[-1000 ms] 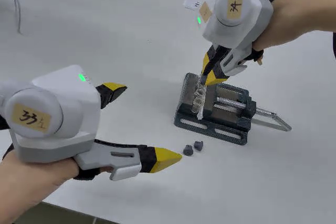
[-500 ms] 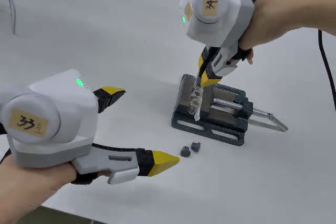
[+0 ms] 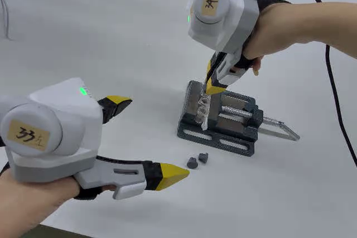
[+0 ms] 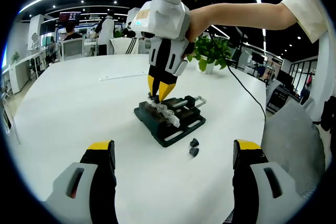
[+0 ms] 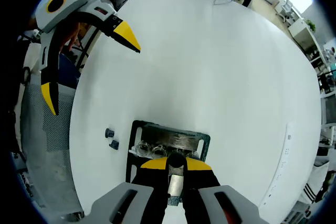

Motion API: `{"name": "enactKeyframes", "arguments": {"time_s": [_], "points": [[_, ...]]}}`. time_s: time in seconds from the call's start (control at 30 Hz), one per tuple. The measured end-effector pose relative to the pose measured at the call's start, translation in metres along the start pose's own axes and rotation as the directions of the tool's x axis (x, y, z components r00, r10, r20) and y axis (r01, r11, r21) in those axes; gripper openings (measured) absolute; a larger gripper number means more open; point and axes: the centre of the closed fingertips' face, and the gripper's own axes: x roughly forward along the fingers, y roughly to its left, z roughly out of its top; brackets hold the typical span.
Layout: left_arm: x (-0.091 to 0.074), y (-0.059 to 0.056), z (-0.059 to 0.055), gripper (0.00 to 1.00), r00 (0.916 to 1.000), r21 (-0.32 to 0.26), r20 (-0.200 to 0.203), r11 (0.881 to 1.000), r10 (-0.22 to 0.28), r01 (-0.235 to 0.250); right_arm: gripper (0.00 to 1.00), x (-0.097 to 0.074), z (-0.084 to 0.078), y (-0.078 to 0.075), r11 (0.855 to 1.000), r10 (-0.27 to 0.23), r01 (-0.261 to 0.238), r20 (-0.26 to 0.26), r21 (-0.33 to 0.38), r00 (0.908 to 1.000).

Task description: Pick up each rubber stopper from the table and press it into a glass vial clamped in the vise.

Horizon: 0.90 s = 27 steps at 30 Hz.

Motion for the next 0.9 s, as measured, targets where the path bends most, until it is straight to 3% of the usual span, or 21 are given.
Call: {"name": "enactKeyframes", "arguments": {"time_s": [0.23,0.3,0.47,0.63,0.9], "points": [[-0.0023,0.0033,0.0004,0.92,0.9999,-0.006,0.005,1.0,0.011,-0.011,0.04,-0.0011,-0.0016,-0.0008,1.0,-0.014,0.013,0.084,0.022,0.9963],[-0.0024,0.0038,0.0003,0.92,0.9998,-0.008,0.008,1.0,0.016,-0.016,0.04,0.0007,-0.0008,-0.0038,0.999,-0.023,0.019,0.095,0.042,0.9952],[-0.0008,0.0009,0.0014,0.91,0.9999,-0.01,0.011,1.0,0.012,-0.012,0.04,0.002,-0.0015,-0.0051,0.999,-0.049,0.048,0.111,0.017,0.9926],[-0.0002,0.0009,0.0024,0.91,0.9998,-0.01,0.017,1.0,0.012,-0.012,0.05,0.0006,-0.0028,-0.006,0.999,-0.051,0.051,0.182,0.004,0.982],[-0.0012,0.0045,0.001,0.9,0.9998,-0.009,0.015,1.0,0.015,-0.015,0.06,0.0019,-0.0018,-0.0073,0.998,-0.05,0.056,0.193,-0.026,0.98]]}}
